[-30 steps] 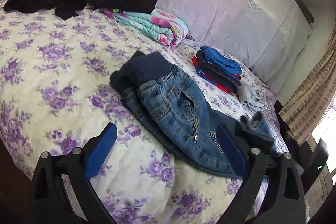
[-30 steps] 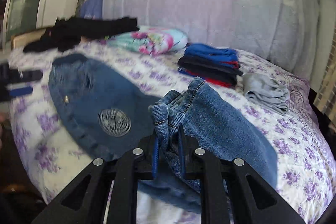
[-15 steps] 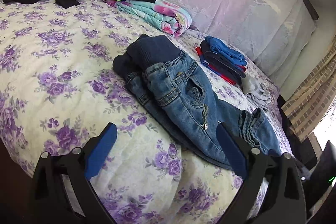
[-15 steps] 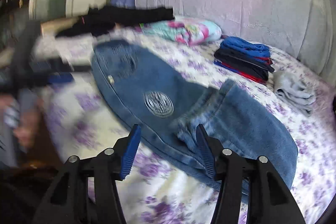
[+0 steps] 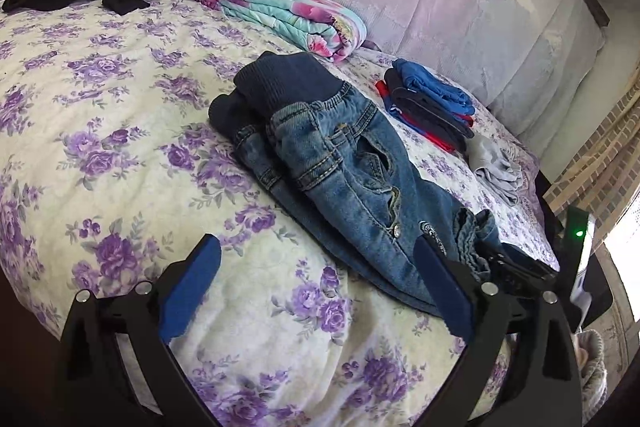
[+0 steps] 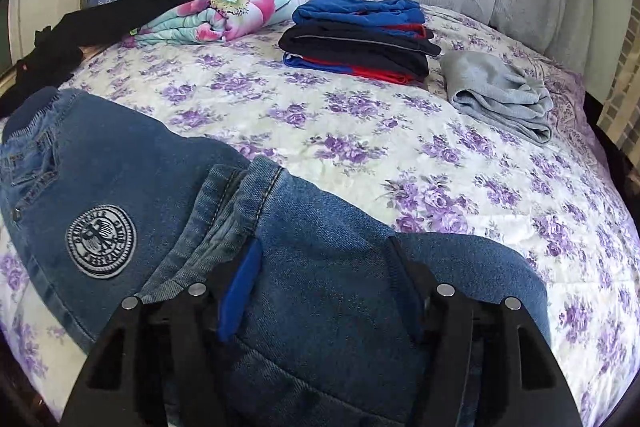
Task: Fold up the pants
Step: 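Grasp the leg hem with the right tool and fold it toward the waistband, then grasp the knit waistband with the left tool while the right tool grasps the folded hem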
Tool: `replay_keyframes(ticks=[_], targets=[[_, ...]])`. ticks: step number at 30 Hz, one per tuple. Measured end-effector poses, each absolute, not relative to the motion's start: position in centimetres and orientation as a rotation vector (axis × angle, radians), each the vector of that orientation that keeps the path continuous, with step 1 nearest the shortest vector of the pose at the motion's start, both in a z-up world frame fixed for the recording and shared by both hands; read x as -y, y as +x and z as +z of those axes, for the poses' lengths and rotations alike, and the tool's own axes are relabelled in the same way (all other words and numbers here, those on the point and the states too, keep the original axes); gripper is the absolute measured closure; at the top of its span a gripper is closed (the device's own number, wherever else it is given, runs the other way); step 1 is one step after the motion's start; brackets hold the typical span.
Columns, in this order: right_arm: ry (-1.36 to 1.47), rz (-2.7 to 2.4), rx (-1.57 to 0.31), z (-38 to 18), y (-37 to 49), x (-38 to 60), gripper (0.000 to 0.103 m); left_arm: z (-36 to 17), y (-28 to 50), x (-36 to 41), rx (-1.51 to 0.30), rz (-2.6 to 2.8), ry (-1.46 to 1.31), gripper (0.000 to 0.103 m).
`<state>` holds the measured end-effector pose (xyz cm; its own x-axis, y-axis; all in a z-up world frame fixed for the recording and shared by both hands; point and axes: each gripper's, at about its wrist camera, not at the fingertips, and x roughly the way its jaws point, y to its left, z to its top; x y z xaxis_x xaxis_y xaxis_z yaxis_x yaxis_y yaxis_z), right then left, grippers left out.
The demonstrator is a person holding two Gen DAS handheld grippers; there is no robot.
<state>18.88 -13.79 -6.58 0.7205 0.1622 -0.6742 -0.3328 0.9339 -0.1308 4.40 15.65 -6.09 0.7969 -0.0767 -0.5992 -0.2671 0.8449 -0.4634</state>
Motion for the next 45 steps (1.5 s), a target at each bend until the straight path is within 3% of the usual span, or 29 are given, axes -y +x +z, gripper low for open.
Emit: replay_keyframes(ticks=[6, 13, 16, 19, 22, 27, 29, 34, 35, 37, 40, 45], targets=[[-0.153, 0.361, -0.576, -3.4, 14.3, 16.5, 0.037, -6.2, 4.6, -15.8, -0.65, 0.111, -0.569, 0.008], [-0.232, 0.33, -0.686, -8.5, 12.6, 17.0, 0.033, -6.2, 5.3, -16.0, -0.667, 0.125, -0.561, 0.007], [-0.221, 0.34, -0.675, -7.8, 12.5, 17.1, 0.031, -5.9, 6.2, -16.2, -0.682, 0.125, -0.571, 0.007], [-0.127, 0.414, -0.592, -6.0, 11.4, 18.3, 0.03, -5.8, 7.5, -17.1, -0.691, 0.083, -0.626, 0.007], [-0.102, 0.397, -0.495, -4.3, 10.8, 18.6, 0.021, -6.2, 8.9, -18.8, -0.701, 0.078, -0.715, 0.007], [-0.199, 0.314, -0.563, -5.2, 14.2, 16.5, 0.02, -6.4, 9.9, -21.0, -0.678, 0.087, -0.811, 0.007], [-0.227, 0.307, -0.67, -7.2, 15.7, 15.7, 0.019, -6.3, 10.7, -21.6, -0.681, 0.1, -0.821, 0.007], [-0.202, 0.313, -0.653, -8.1, 15.7, 16.1, 0.018, -6.5, 13.3, -22.3, -0.689, 0.051, -0.83, 0.008], [-0.199, 0.318, -0.653, -8.1, 15.7, 16.1, 0.017, -6.5, 13.4, -22.4, -0.682, 0.043, -0.841, 0.009], [-0.195, 0.321, -0.645, -8.2, 15.5, 16.2, 0.017, -6.7, 13.3, -23.2, -0.652, 0.03, -0.879, 0.031], [-0.141, 0.353, -0.63, -7.4, 15.2, 16.8, 0.017, -7.5, 12.4, -24.5, -0.632, 0.003, -0.957, 0.051], [-0.135, 0.352, -0.527, -4.2, 15.1, 16.3, 0.017, -6.5, 12.0, -23.9, -0.623, -0.005, -0.883, 0.056]])
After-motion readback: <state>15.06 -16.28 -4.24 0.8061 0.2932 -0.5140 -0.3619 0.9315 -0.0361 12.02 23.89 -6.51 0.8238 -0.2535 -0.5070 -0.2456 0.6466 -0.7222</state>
